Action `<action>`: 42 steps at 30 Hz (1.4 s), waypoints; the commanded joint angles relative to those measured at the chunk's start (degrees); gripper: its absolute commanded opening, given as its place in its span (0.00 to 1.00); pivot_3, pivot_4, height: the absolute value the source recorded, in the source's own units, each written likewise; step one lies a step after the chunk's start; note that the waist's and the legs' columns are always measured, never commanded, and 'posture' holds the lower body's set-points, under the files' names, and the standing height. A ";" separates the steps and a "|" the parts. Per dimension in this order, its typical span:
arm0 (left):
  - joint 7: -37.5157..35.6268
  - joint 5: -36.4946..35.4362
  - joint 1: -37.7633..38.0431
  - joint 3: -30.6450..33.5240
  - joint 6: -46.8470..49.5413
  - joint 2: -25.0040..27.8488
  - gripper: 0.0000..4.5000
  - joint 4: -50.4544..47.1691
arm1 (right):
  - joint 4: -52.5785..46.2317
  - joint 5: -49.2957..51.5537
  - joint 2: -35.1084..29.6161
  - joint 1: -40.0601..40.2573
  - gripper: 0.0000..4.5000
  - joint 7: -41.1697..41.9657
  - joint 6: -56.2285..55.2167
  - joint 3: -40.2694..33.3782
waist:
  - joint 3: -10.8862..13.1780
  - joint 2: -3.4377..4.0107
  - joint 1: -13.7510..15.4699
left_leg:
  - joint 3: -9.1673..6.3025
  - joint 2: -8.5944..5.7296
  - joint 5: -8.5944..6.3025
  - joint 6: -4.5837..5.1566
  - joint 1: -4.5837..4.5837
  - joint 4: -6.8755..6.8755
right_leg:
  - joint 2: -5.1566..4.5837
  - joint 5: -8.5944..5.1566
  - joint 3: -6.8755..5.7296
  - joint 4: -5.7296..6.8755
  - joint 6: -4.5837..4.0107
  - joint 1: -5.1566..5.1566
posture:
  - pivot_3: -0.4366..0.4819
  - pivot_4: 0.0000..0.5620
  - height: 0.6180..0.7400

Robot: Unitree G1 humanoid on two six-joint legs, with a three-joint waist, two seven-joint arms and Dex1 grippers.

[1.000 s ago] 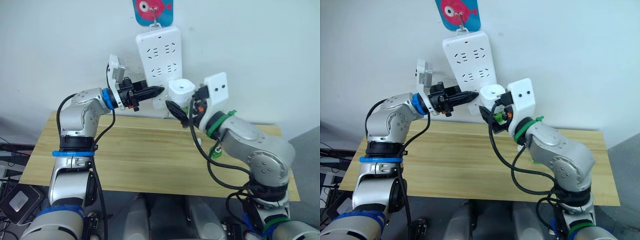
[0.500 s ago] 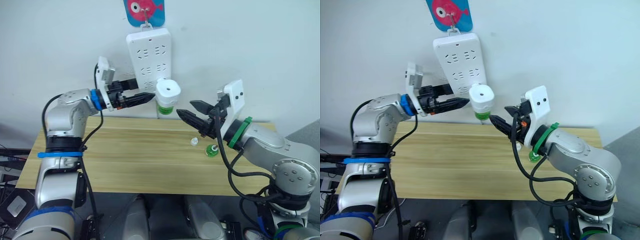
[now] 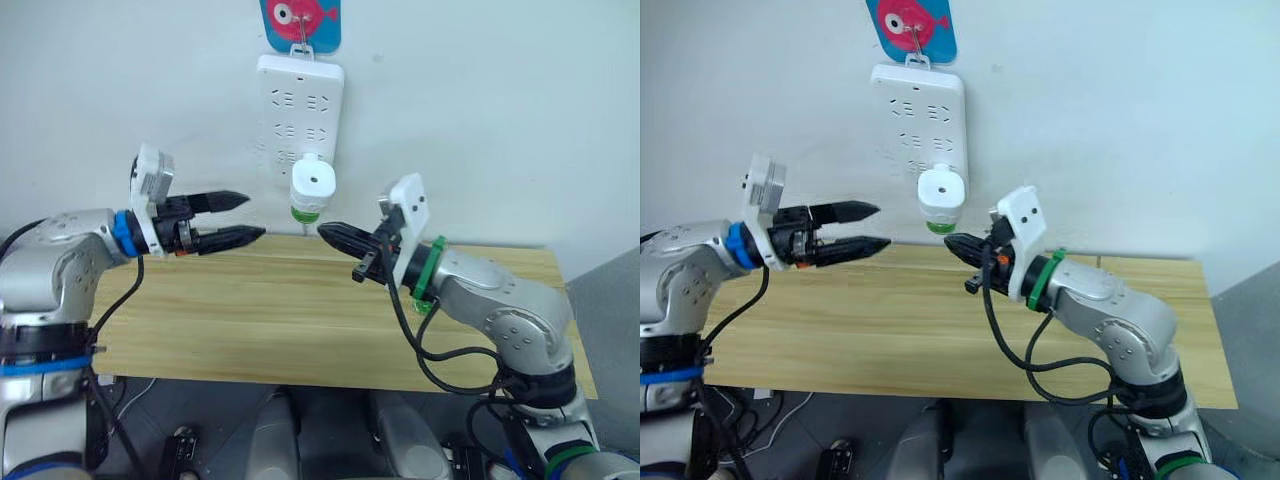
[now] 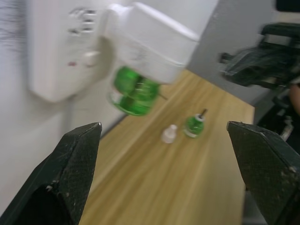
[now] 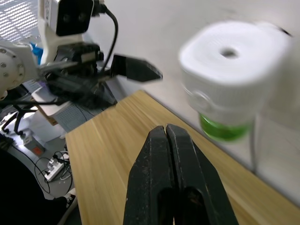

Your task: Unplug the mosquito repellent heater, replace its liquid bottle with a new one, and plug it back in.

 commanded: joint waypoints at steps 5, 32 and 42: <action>5.76 -4.60 1.88 1.72 2.20 -1.06 1.00 -8.63 | 4.52 -7.30 3.30 -2.09 0.01 0.85 -6.01 2.13 | -0.04 -0.06 0.65 | 0.02 -0.03 0.05 -0.08 0.01 0.01 | -0.01 0.02 0.02 0.00 -0.03 0.01 | 0.43 0.46 1.00; 6.39 -3.97 -0.04 -0.31 0.18 -1.15 1.00 -5.95 | 4.40 -6.36 7.98 -0.52 0.01 -3.53 -1.20 -6.43 | -0.04 -0.07 0.47 | 0.02 -0.02 0.06 -0.11 0.02 0.00 | 0.00 0.05 0.01 0.04 -0.08 0.00 | 0.41 0.46 1.00; 6.67 -3.57 -0.78 -1.32 -0.62 -1.92 1.00 -5.30 | 3.77 -7.13 10.07 0.08 0.01 -7.92 0.70 -8.00 | -0.09 -0.14 0.48 | 0.01 -0.02 0.12 -0.18 0.04 0.00 | 0.00 0.09 0.00 0.07 -0.12 0.00 | 0.39 0.45 1.00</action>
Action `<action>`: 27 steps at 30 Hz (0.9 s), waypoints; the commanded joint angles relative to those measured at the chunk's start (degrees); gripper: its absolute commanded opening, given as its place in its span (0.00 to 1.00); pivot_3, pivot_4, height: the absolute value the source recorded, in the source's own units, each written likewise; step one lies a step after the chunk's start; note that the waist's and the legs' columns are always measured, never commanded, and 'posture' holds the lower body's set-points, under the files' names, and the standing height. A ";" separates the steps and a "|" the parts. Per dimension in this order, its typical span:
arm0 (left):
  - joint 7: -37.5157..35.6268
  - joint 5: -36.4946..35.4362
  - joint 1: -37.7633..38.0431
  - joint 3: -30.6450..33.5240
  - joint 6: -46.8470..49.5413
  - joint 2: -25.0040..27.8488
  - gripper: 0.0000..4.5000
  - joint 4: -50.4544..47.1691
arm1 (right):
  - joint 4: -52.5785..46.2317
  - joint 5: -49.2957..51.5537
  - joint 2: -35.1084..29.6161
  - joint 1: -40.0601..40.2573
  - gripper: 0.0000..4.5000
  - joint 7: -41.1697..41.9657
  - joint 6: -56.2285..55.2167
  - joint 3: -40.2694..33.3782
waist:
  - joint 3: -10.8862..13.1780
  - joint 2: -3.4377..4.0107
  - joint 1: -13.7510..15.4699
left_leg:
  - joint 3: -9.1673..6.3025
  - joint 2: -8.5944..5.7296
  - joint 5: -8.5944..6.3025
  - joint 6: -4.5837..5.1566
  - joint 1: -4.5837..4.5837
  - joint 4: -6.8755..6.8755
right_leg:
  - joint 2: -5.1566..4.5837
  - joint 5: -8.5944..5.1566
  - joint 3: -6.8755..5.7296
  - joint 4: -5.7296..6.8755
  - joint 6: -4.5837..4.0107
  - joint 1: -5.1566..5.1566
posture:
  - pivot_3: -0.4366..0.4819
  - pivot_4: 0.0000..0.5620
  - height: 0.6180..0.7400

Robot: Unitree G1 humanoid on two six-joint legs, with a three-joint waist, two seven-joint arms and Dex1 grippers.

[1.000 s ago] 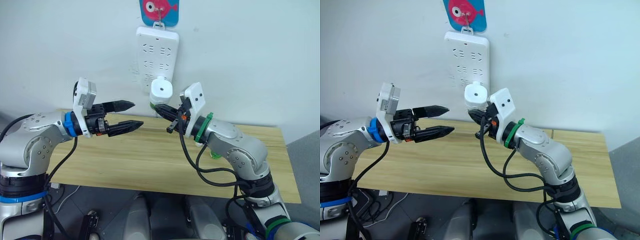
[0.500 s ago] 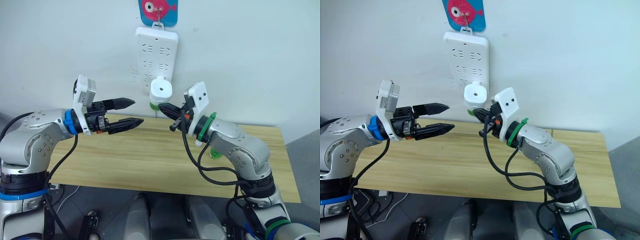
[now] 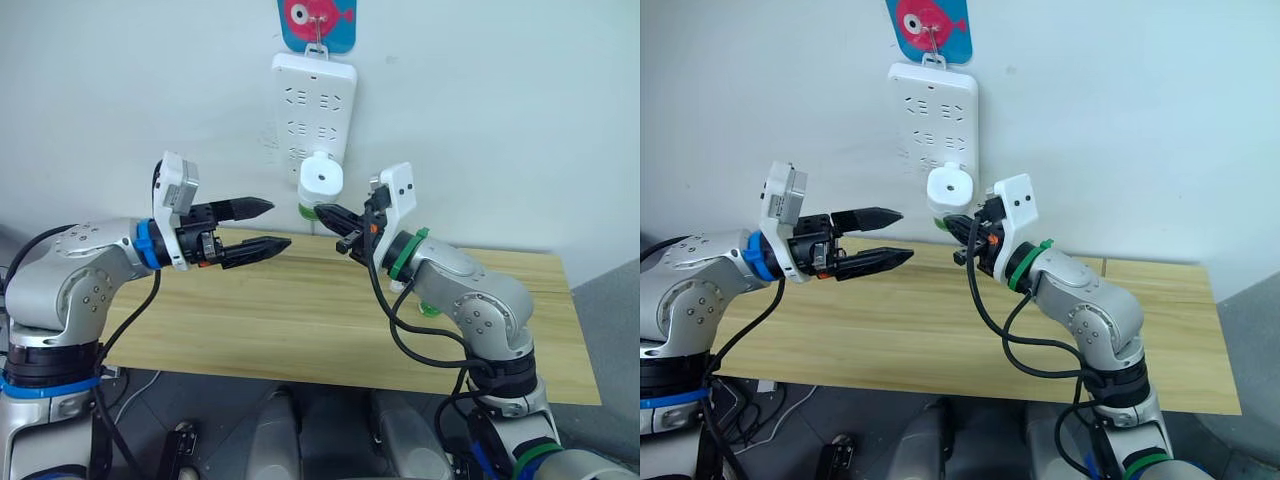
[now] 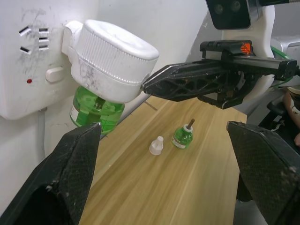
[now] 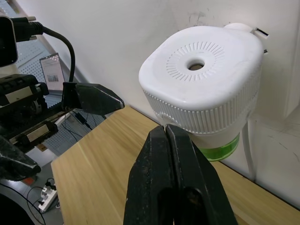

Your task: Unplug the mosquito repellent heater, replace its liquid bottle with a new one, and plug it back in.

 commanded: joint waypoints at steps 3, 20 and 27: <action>-0.49 0.02 -0.56 -0.08 -1.69 0.35 1.00 -0.18 | -3.67 0.71 -1.28 0.63 0.01 -0.25 0.04 -2.69 | -0.02 -0.04 0.04 | 0.00 0.00 0.00 0.00 0.01 0.00 | 0.00 0.00 0.00 0.00 0.00 0.00 | 0.39 0.45 1.00; 3.17 9.96 14.19 9.26 -8.99 9.51 1.00 4.43 | -4.53 1.52 -39.17 16.90 0.46 29.32 -8.09 -18.80 | -0.25 -0.23 0.99 | 0.05 -0.01 0.00 0.01 0.04 -0.06 | -0.02 -0.01 0.02 -0.12 -0.01 0.02 | 0.48 0.38 1.00; 4.80 16.20 23.86 14.60 -18.59 9.45 1.00 14.82 | 18.87 -8.82 -46.49 25.42 1.00 39.50 -29.65 -26.64 | -1.02 -0.34 1.32 | 0.16 -0.02 -0.01 0.02 0.12 -0.10 | -0.03 -0.01 0.07 -0.19 -0.01 0.05 | 0.48 0.35 1.00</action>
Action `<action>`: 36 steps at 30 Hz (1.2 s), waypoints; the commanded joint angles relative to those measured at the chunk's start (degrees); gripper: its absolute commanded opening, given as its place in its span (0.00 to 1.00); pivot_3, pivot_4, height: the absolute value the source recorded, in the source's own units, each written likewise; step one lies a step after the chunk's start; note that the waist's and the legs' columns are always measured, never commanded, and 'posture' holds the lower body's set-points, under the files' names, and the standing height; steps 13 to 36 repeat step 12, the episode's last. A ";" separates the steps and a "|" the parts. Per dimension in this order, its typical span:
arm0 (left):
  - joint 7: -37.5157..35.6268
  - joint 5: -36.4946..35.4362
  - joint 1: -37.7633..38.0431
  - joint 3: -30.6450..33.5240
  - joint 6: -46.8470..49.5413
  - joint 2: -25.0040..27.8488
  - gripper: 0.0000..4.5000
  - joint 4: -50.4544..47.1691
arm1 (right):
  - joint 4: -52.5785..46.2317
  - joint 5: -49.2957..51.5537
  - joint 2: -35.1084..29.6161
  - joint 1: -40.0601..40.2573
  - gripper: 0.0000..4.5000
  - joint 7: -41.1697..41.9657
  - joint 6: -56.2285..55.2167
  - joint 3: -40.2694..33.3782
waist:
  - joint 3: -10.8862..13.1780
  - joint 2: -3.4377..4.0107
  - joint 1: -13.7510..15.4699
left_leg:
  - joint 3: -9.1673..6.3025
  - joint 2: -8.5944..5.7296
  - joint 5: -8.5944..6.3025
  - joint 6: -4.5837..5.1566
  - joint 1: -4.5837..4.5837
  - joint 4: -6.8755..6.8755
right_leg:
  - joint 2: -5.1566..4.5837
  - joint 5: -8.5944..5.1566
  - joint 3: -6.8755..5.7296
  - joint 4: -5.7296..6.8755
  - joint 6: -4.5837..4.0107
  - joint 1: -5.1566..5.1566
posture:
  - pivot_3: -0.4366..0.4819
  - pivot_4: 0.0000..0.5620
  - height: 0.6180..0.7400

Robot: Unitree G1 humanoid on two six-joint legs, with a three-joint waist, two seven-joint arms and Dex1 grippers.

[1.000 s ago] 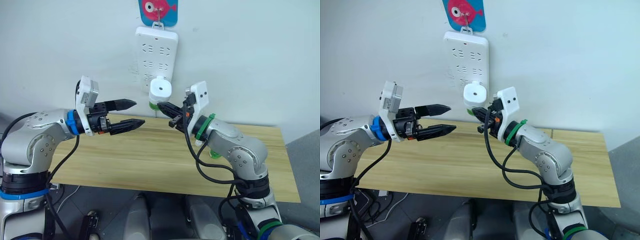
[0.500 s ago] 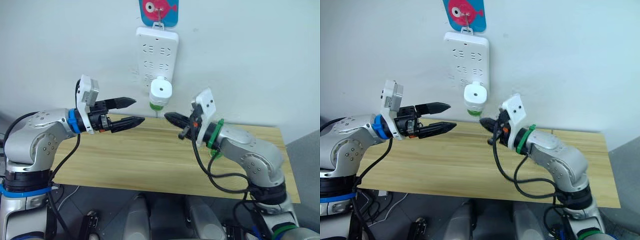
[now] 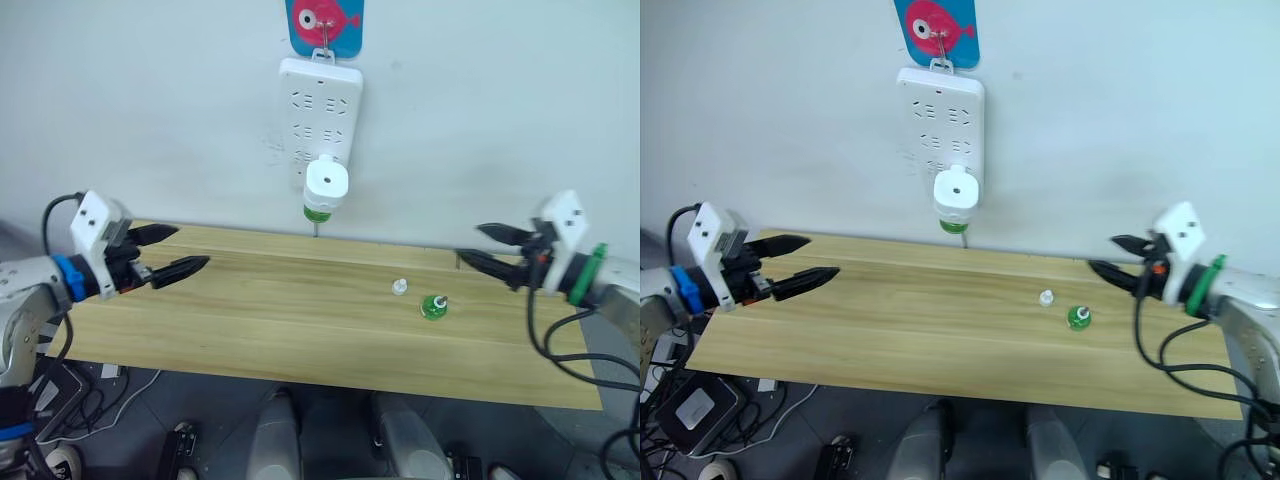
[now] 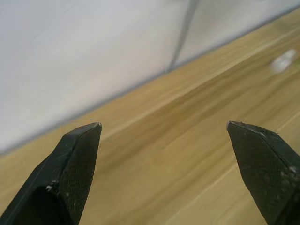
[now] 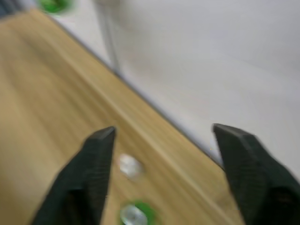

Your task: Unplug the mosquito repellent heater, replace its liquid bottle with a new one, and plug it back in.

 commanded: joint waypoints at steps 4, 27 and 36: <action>-0.17 0.70 1.86 3.36 -4.51 -0.25 1.00 3.82 | 8.02 -2.65 -1.02 1.91 1.00 3.73 -8.55 -4.83 | -0.21 0.07 0.02 | 0.01 0.01 0.01 -0.01 0.01 0.01 | -0.02 0.00 0.00 0.07 0.00 0.00 | 0.48 0.34 1.00; -0.66 1.18 -2.64 0.83 -4.79 -0.36 1.00 4.47 | 4.25 -2.47 0.48 3.18 1.00 1.09 -5.60 -4.31 | -0.70 0.05 0.00 | 0.01 0.01 0.01 -0.01 0.03 0.01 | -0.01 0.00 -0.01 0.09 0.00 0.03 | 0.47 0.34 1.00; -0.66 1.18 -2.64 0.83 -4.79 -0.36 1.00 4.47 | 4.25 -2.47 0.48 3.18 1.00 1.09 -5.60 -4.31 | -0.70 0.05 0.00 | 0.01 0.01 0.01 -0.01 0.03 0.01 | -0.01 0.00 -0.01 0.09 0.00 0.03 | 0.47 0.34 1.00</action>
